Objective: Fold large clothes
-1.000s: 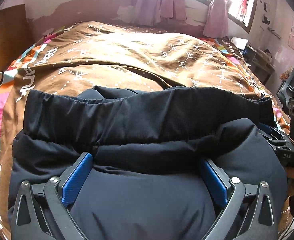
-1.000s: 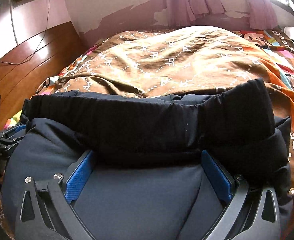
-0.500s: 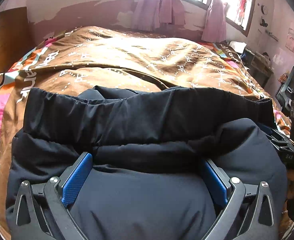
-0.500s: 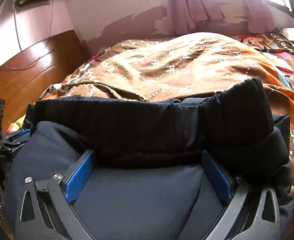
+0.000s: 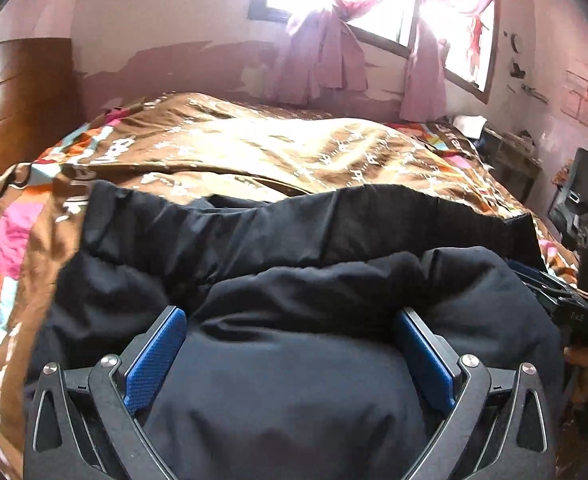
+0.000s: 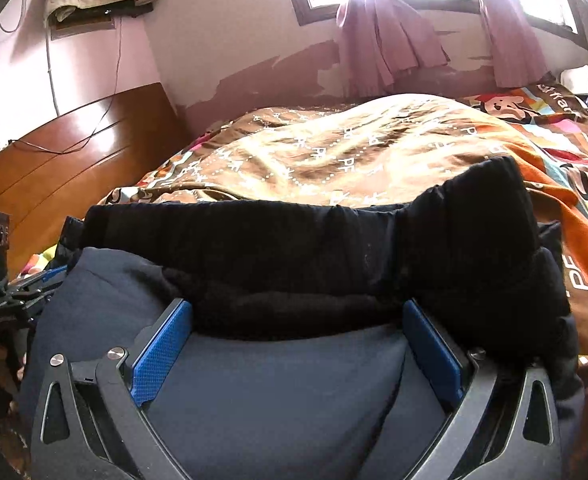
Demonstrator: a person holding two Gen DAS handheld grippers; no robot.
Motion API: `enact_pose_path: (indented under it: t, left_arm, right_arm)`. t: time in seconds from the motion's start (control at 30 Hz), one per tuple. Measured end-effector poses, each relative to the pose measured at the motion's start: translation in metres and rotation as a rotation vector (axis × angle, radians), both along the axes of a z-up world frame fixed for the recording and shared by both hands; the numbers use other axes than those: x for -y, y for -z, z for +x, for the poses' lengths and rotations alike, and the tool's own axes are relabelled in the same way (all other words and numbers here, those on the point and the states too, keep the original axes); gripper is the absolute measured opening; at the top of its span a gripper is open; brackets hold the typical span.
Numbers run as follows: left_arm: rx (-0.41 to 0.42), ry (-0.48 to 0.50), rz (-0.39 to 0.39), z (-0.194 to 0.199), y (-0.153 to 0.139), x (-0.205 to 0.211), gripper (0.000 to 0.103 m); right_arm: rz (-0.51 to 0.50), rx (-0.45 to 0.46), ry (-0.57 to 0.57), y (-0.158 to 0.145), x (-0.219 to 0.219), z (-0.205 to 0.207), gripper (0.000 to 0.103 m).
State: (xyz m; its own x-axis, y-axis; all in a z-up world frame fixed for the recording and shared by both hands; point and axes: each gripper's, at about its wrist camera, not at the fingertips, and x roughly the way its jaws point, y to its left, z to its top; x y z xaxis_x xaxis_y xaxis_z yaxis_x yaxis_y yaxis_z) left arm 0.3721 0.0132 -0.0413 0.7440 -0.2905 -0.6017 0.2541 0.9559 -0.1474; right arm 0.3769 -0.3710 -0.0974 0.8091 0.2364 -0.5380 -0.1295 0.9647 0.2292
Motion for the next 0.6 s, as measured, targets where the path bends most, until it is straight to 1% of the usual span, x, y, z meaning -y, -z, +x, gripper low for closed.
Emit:
enact_pose_path:
  t: [0.1, 0.2, 0.27, 0.3, 0.37, 0.43, 0.53, 0.6]
  left_arm:
    - [0.018, -0.035, -0.021, -0.016, -0.008, -0.018, 0.103]
    - [0.018, -0.086, -0.034, -0.028, -0.014, -0.042, 0.103]
    - [-0.002, -0.118, -0.06, -0.032, -0.016, -0.059, 0.103]
    - [-0.012, -0.129, -0.068, -0.034, -0.016, -0.067, 0.103]
    - [-0.036, -0.159, -0.057, -0.034, -0.014, -0.079, 0.103]
    - [-0.076, -0.184, -0.045, -0.031, -0.009, -0.092, 0.103]
    - [-0.136, -0.186, -0.079, -0.031, 0.003, -0.108, 0.103]
    - [-0.199, -0.171, -0.1, -0.028, 0.014, -0.114, 0.103]
  right_arm:
    - [0.017, 0.02, 0.018, -0.011, 0.01, -0.022, 0.102]
    - [0.065, 0.047, 0.034, -0.022, 0.028, -0.046, 0.102]
    - [0.061, 0.037, 0.064, -0.024, 0.041, -0.057, 0.102]
    - [0.051, 0.018, 0.084, -0.024, 0.048, -0.061, 0.102]
    - [0.046, -0.012, 0.112, -0.022, 0.059, -0.065, 0.102]
    - [0.067, -0.029, 0.114, -0.02, 0.07, -0.067, 0.102]
    - [0.073, -0.067, 0.104, -0.012, 0.076, -0.065, 0.102]
    - [0.056, -0.085, 0.115, -0.008, 0.078, -0.066, 0.102]
